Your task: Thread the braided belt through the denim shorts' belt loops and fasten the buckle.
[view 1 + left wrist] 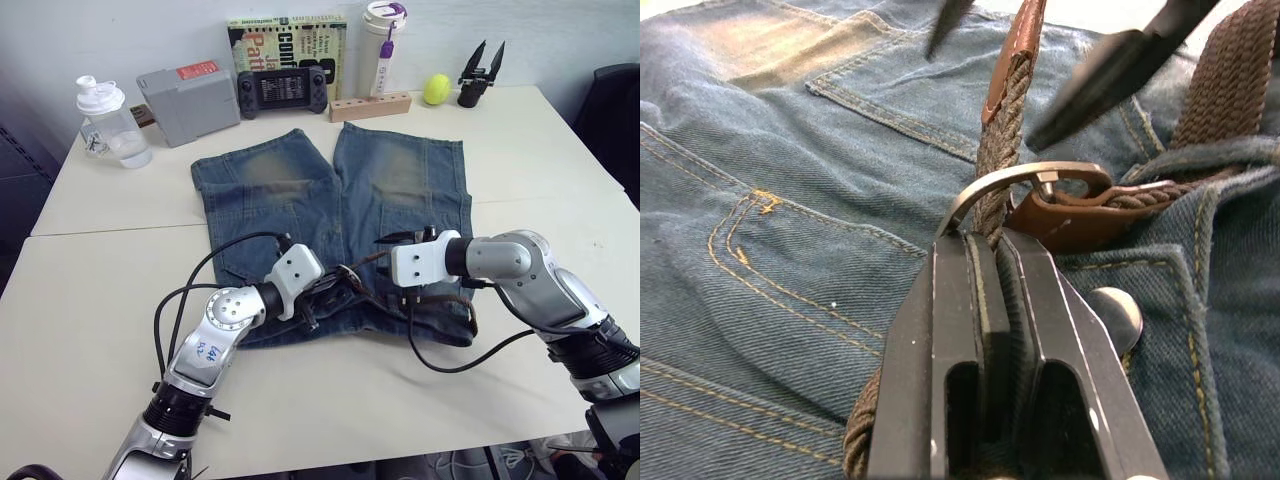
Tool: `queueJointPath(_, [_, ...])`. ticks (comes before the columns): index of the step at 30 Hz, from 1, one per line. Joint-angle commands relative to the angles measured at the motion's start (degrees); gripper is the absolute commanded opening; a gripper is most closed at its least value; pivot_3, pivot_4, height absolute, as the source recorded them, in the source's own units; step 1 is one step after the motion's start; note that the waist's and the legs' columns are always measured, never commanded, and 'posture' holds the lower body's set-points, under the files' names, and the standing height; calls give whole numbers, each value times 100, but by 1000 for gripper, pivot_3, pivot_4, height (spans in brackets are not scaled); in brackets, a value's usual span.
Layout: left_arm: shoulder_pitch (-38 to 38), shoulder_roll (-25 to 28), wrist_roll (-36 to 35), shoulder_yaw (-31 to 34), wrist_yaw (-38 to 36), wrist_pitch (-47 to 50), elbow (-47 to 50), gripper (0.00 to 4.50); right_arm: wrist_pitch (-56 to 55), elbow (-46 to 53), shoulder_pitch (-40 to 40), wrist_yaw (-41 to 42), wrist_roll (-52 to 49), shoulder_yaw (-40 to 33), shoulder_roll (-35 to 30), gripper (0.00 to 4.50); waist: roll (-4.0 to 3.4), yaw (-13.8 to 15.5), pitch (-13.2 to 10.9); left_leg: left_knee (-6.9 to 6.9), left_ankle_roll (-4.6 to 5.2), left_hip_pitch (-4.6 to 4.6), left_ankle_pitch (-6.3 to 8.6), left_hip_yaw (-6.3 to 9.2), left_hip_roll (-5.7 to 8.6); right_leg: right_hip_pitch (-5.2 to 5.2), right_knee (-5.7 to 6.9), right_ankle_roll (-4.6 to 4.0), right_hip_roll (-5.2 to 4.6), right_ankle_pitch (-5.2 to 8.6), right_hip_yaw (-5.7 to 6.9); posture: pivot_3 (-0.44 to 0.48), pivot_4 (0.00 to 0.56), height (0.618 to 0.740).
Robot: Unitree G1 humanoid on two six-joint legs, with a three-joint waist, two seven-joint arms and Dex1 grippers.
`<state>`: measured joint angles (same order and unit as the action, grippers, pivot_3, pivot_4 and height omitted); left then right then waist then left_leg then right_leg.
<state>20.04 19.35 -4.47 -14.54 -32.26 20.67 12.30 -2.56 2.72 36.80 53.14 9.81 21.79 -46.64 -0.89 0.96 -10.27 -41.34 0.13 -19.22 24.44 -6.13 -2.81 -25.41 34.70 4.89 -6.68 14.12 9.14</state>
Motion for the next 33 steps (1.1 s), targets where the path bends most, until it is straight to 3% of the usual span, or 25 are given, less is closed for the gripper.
queueJointPath(1, [75, 10, 93, -4, -10, -146, 27, 0, -26, 180, -57, 67, 9, -217, 37, 598, 0, 9, 0, 0, 0, 0, 0, 0, 0, 0, 0, 0, 0, 0, 0, 0, 150, 720])
queueJointPath(2, [77, 10, 125, -4, 0, -159, 23, 0, 4, 206, -76, 74, 1, -230, 45, 178, 0, 13, 0, 0, 0, 0, 0, 0, 0, 0, 0, 0, -1, 0, 0, 0, 150, 720])
queueJointPath(3, [77, 8, 147, -3, 5, -166, 21, 0, 23, 222, -86, 79, -2, -242, 53, 47, 0, 18, 0, -1, 0, 0, 0, 0, 0, 0, 0, 0, 0, 0, 0, 0, 150, 720])
queueJointPath(6, [88, -2, 193, 15, 10, -204, -1, 0, 64, 267, -115, 96, 18, -263, 75, 47, 0, 20, 0, -2, 0, 0, 0, 0, 0, 0, 2, 0, 0, 0, 0, 0, 150, 720])
queueJointPath(9, [59, -94, -117, 187, -107, -41, 39, 1016, 181, 337, -187, 91, 6, -286, 97, 0, 0, 24, 0, -3, 0, 0, 0, 0, 0, 0, 3, 0, 0, 0, 0, 0, 150, 720])
queueJointPath(13, [39, 41, -321, 466, -200, 46, 173, 2868, 323, 417, -246, 71, 13, -353, 148, 0, 0, 20, 0, -4, 0, 0, 0, 1, -1, 0, 5, 0, 0, 0, 0, 0, 150, 720])
queueJointPath(15, [-144, 226, -1059, 993, -586, 435, 365, 3592, 398, 456, -289, 28, 27, -414, 173, 0, 0, 17, 0, -4, 0, 0, 0, 1, -1, 0, 6, 0, 0, 0, 0, 0, 150, 720])
queueJointPath(17, [-309, 423, -1844, 1590, -989, 791, 377, 3592, 440, 492, -335, -21, 53, -475, 196, 0, 0, 11, 0, -3, 0, 0, 0, 2, -4, -1, 5, 0, 0, 0, 0, 0, 150, 720])
queueJointPath(19, [-404, 667, -2204, 1919, -1268, 966, 233, 3592, 477, 527, -379, -50, 51, -521, 214, 0, 0, -9, 0, -3, 0, 0, 0, 4, -7, -1, 5, -2, 1, 1, 2, 0, 150, 720])
queueJointPath(20, [-419, 758, -2261, 2052, -1324, 957, 87, 3359, 486, 551, -405, -67, 56, -542, 221, 0, -1, -2, 0, -3, 0, 0, 0, 4, -7, -1, 5, -2, 1, 1, 2, 0, 150, 720])
queueJointPath(23, [-360, 909, -2271, 2315, -1309, 895, -457, 2523, 528, 653, -486, -106, 42, -588, 255, 0, -1, 28, 0, -8, 0, -1, 0, 5, -4, -1, 6, -2, -1, 1, 2, 0, 150, 720])
queueJointPath(29, [-145, 1234, -1432, 1778, -1178, 623, -1261, 29, 583, 849, -625, -155, -30, -743, 300, 0, 0, 20, 0, -6, 0, -2, 0, 3, -2, -1, 5, -2, 2, 1, 3, 0, 150, 720])
queueJointPath(33, [-166, 1408, -1098, 1439, -1313, 497, -1455, 29, 572, 918, -775, -293, -209, -1078, 274, 0, 0, 27, 0, -5, -1, -1, 0, 1, -1, -1, 6, -2, 2, 1, 2, 0, 150, 720])
